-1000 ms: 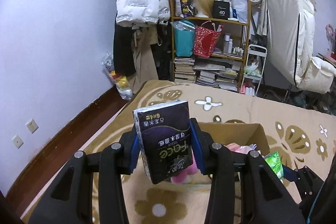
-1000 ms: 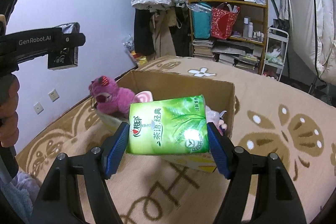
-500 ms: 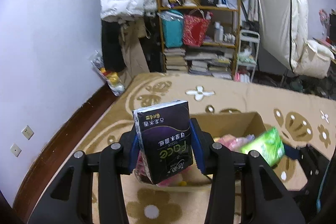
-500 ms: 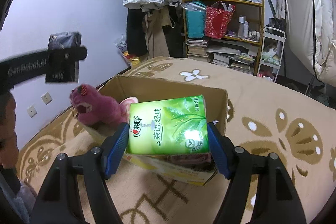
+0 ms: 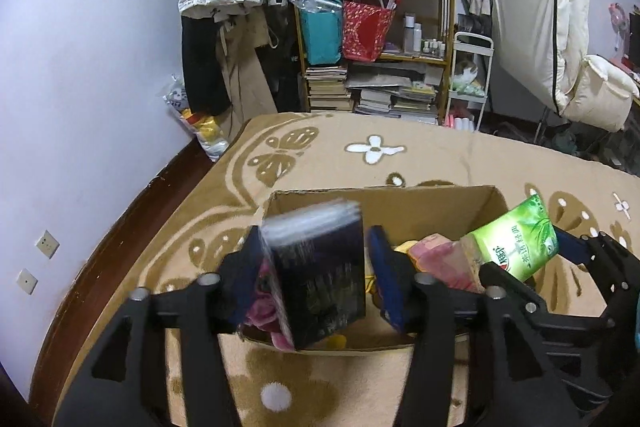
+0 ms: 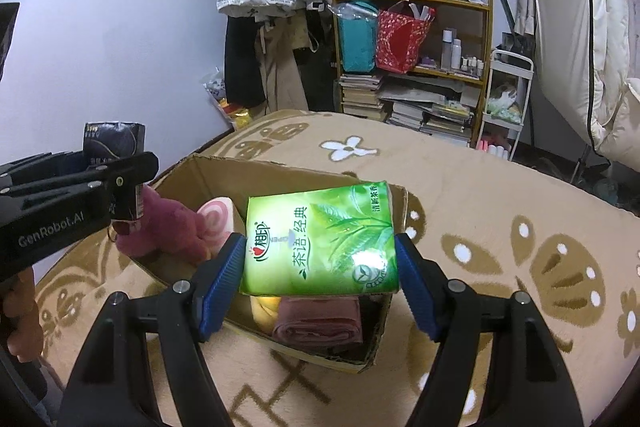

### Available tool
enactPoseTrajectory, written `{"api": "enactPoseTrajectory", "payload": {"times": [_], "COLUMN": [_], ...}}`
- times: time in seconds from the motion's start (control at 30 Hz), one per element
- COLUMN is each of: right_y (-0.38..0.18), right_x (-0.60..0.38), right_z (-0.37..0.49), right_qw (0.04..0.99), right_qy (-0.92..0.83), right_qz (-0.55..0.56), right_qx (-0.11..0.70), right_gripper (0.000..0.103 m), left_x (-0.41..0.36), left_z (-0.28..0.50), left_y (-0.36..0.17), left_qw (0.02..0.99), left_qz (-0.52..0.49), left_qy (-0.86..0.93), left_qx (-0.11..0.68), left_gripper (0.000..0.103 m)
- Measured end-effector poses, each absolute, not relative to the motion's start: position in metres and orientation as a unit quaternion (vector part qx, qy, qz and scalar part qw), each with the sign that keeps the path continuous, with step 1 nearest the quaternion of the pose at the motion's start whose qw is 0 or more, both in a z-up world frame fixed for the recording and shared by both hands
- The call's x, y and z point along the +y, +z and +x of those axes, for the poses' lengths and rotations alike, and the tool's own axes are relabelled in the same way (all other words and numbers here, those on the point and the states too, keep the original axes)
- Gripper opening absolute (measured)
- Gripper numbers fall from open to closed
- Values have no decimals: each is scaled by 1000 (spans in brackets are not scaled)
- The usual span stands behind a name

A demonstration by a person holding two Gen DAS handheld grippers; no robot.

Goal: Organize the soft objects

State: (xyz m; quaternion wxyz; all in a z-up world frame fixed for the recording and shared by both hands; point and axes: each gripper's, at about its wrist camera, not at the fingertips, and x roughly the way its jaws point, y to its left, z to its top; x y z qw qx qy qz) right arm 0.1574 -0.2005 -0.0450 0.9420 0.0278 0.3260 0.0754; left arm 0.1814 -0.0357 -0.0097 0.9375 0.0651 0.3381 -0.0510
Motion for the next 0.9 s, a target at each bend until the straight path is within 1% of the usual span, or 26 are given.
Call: {"api": "enactPoseTrajectory", "payload": {"times": [0.03, 0.1, 0.17, 0.23, 0.27, 0.33, 0.43, 0.53, 0.63, 0.9], "right_y": [-46, -48, -48, -46, -46, -43, -39, -36, -30, -9], "right_x": [-201, -201, -202, -205, -206, -208, -211, -211, -212, -214], "right_z": [159, 159, 159, 157, 157, 155, 152, 150, 144, 119], "right_qw": [941, 939, 940, 941, 941, 941, 941, 941, 942, 947], "right_qy": [76, 73, 72, 72, 71, 69, 74, 76, 77, 80], "right_qz": [27, 28, 31, 38, 39, 45, 53, 54, 54, 58], "right_qx": [329, 334, 333, 330, 329, 328, 327, 326, 323, 306], "right_gripper": [78, 80, 86, 93, 94, 102, 103, 103, 103, 103], "left_x": [-36, -36, -36, -33, -31, -28, -22, -17, -12, -2], "left_z": [182, 181, 180, 179, 179, 177, 175, 168, 159, 124], "left_y": [-11, -11, -9, -7, -6, -4, -1, 3, 8, 28], "left_qw": [937, 939, 940, 942, 942, 943, 944, 945, 948, 954], "left_qz": [66, 69, 71, 68, 64, 58, 52, 49, 47, 39], "left_qy": [-48, -43, -39, -32, -32, -26, -16, -7, 4, 19], "left_qx": [340, 336, 331, 328, 327, 326, 325, 322, 315, 296], "left_gripper": [67, 72, 74, 79, 81, 89, 96, 100, 101, 102]}}
